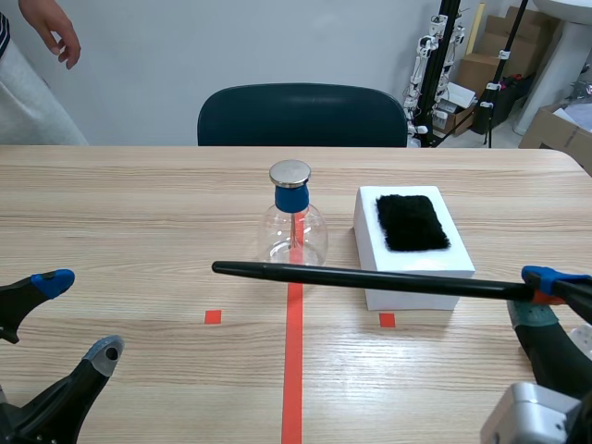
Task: Do the electroscope experiment. rub the rod on the fur
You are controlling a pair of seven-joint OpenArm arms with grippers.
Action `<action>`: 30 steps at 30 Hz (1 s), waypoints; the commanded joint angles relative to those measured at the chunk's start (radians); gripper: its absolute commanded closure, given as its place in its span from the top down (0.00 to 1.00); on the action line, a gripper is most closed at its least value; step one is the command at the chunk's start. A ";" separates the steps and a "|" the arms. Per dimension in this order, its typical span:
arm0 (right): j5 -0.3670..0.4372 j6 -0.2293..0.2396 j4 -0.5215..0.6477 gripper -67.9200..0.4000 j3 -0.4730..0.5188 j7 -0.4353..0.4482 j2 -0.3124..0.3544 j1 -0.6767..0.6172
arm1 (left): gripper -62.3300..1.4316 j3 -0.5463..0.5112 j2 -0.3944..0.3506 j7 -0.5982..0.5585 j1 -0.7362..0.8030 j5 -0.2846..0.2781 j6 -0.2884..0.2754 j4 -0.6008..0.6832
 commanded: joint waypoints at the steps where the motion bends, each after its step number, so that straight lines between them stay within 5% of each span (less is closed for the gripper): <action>1: 0.013 -0.013 0.014 0.16 0.006 0.003 0.000 -0.002 | 1.00 -0.003 -0.009 -0.018 -0.005 -0.007 -0.002 0.014; 30: 0.019 -0.013 0.014 0.16 0.022 -0.058 0.003 -0.002 | 1.00 -0.003 -0.009 -0.018 -0.005 -0.007 -0.002 0.014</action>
